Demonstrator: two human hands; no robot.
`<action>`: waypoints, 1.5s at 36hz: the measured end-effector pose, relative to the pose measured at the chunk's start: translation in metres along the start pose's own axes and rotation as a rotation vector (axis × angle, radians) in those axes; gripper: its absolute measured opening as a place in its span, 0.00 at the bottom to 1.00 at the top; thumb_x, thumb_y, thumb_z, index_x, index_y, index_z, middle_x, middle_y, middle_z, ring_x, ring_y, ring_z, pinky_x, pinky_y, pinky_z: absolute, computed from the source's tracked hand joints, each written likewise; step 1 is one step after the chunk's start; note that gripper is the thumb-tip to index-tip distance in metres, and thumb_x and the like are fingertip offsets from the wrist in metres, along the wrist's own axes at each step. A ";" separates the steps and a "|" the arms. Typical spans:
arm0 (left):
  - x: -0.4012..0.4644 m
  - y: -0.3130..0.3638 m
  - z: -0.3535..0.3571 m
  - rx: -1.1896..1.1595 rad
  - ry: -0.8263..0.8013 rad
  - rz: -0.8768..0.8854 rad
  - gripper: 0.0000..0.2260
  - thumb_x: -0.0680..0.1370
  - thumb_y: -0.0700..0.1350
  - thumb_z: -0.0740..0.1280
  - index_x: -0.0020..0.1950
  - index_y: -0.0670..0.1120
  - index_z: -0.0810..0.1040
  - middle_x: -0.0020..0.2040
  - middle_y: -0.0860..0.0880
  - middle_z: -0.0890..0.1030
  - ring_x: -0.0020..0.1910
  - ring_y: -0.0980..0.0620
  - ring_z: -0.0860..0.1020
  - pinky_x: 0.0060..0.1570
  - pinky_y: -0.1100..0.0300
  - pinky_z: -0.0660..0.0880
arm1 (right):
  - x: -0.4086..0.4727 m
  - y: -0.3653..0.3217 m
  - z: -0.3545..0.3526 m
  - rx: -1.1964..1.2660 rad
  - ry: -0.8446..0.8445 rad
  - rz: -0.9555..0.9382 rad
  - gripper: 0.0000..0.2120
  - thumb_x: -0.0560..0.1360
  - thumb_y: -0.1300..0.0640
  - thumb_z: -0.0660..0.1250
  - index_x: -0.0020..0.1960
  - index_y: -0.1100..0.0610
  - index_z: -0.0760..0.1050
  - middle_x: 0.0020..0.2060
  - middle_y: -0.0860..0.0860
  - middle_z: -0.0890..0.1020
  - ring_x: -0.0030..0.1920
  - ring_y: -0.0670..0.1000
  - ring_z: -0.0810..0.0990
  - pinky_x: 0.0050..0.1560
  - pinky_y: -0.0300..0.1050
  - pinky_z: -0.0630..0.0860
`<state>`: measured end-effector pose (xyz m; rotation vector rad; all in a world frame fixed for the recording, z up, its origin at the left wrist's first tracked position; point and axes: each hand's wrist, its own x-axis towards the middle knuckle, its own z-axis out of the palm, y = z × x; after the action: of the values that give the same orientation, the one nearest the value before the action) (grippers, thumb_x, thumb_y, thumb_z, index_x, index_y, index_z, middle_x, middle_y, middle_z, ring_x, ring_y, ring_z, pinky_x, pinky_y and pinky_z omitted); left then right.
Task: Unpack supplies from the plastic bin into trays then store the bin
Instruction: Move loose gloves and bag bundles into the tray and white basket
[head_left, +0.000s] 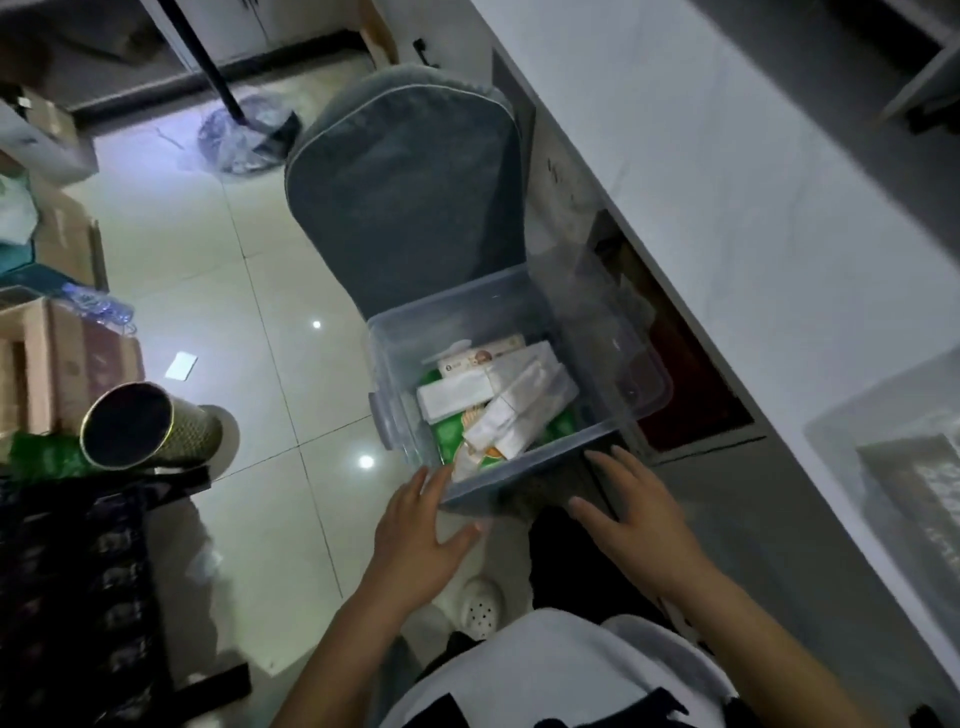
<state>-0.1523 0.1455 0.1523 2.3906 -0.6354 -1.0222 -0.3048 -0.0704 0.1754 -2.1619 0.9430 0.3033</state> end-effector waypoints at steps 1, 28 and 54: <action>0.008 0.003 -0.003 0.008 0.001 -0.025 0.35 0.77 0.62 0.65 0.79 0.57 0.53 0.80 0.52 0.54 0.78 0.50 0.55 0.75 0.49 0.57 | 0.019 0.000 -0.002 -0.004 -0.015 -0.008 0.31 0.75 0.40 0.66 0.75 0.46 0.64 0.77 0.51 0.62 0.77 0.52 0.58 0.74 0.57 0.61; 0.230 -0.024 0.078 -0.126 -0.280 -0.484 0.26 0.74 0.48 0.69 0.72 0.49 0.70 0.71 0.44 0.73 0.67 0.43 0.73 0.65 0.50 0.71 | 0.229 0.058 0.055 -0.505 -0.267 -0.072 0.21 0.78 0.43 0.59 0.58 0.58 0.79 0.56 0.58 0.81 0.58 0.60 0.76 0.61 0.50 0.66; 0.345 -0.044 0.144 -0.025 -0.021 -0.152 0.19 0.76 0.44 0.67 0.66 0.45 0.76 0.58 0.42 0.81 0.58 0.41 0.77 0.55 0.51 0.74 | 0.229 0.093 0.085 -0.532 0.087 -0.248 0.16 0.73 0.46 0.61 0.44 0.56 0.80 0.42 0.53 0.83 0.45 0.58 0.78 0.43 0.49 0.71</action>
<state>-0.0376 -0.0503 -0.1481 2.4390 -0.4510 -1.1125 -0.2038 -0.1736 -0.0422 -2.7677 0.6772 0.3713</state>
